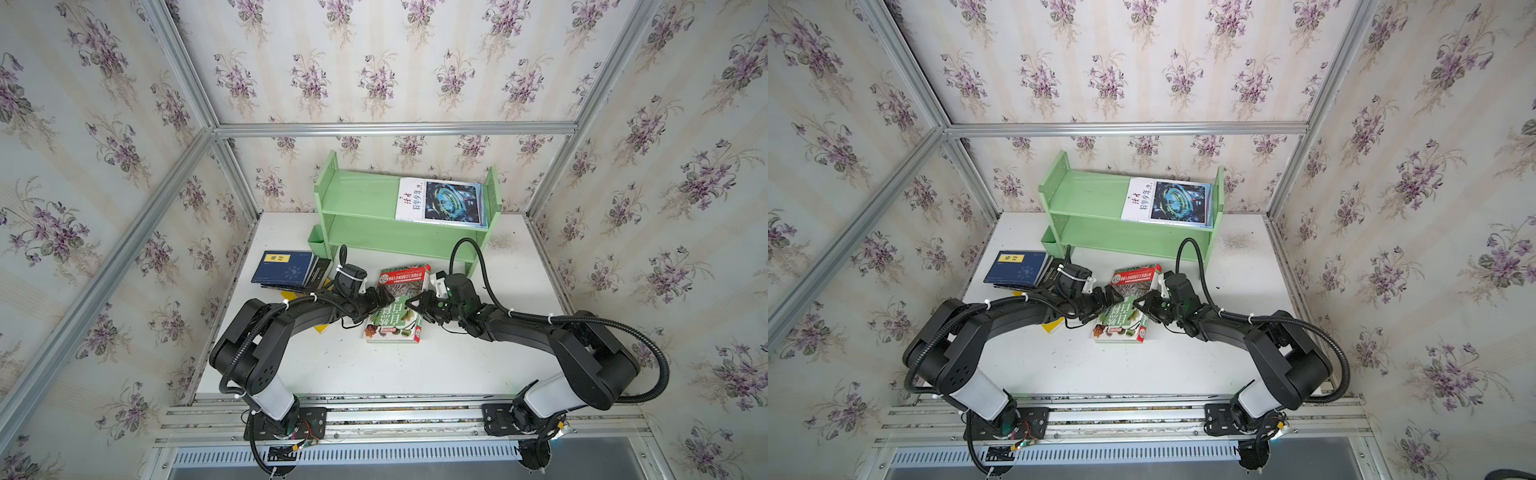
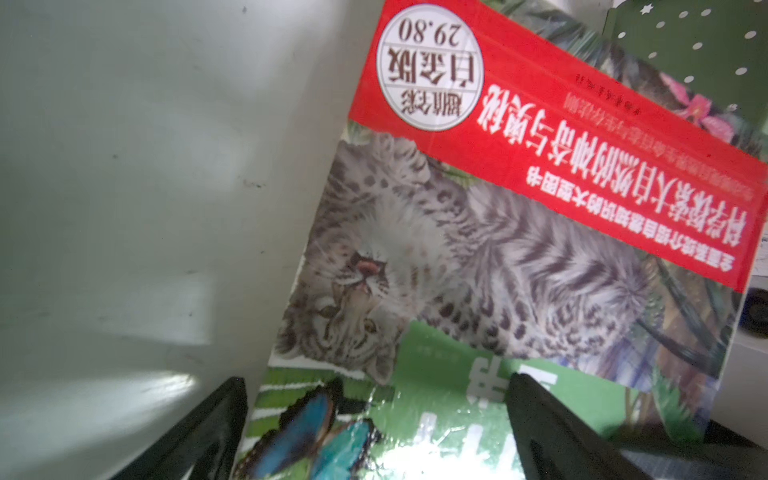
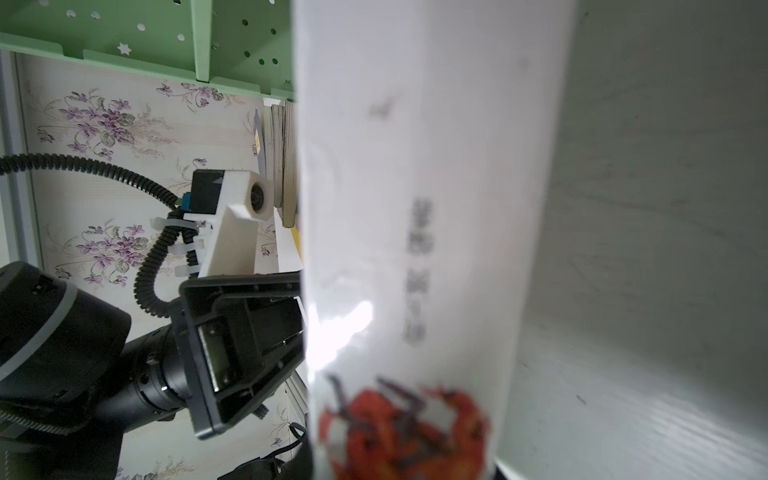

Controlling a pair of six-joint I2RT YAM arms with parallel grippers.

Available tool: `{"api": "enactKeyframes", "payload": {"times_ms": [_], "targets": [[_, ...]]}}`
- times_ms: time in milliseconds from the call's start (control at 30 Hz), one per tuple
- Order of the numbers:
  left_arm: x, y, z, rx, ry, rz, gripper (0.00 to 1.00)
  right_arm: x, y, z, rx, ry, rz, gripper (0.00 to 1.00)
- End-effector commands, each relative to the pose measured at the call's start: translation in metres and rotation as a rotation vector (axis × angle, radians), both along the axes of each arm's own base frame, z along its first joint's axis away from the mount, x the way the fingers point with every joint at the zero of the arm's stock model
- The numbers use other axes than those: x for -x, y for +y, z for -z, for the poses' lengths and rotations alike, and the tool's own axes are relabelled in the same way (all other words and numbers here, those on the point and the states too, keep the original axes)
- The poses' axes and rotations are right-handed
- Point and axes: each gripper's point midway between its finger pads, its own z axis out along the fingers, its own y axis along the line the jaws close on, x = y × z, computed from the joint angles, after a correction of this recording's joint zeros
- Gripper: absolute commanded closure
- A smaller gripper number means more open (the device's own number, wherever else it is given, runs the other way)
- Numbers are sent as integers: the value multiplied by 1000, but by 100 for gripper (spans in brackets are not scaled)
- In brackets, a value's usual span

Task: Stacking books/files
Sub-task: Pick up the book from the center of the table, then pass the book.

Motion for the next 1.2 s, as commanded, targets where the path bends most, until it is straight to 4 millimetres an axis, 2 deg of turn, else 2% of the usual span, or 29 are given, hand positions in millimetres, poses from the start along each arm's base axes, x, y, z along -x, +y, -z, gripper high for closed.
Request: {"api": "enactKeyframes", "payload": {"times_ms": [0,133,233,333,467,600,800,900,933,1033,1167], "targets": [[1,1,-11,17,-8,-6,1,-10,-4,-40,46,-162,-12,95],[1,17,-39,41,-66,-69,1,3,-21,-89,161,-255,-65,100],[1,35,-68,71,-131,-109,1,19,-35,-132,220,-325,-111,100],[0,59,-104,82,-221,-147,1,38,-41,-179,215,-380,-168,100],[2,84,-166,121,-371,-157,1,57,-39,-251,137,-500,-221,100],[2,87,-232,147,-529,-103,1,48,-45,-318,104,-669,-153,100],[-3,72,-307,233,-651,-25,1,8,-53,-417,-56,-952,96,100],[-4,67,-337,278,-699,-9,1,-6,-60,-444,-124,-1005,203,100],[-5,65,-345,297,-707,-6,1,-18,-72,-447,-118,-1007,251,100],[-9,52,-365,385,-695,42,1,-42,-84,-443,-137,-937,336,100],[-19,41,-371,492,-656,36,1,-72,-112,-429,-159,-843,528,100]]}}
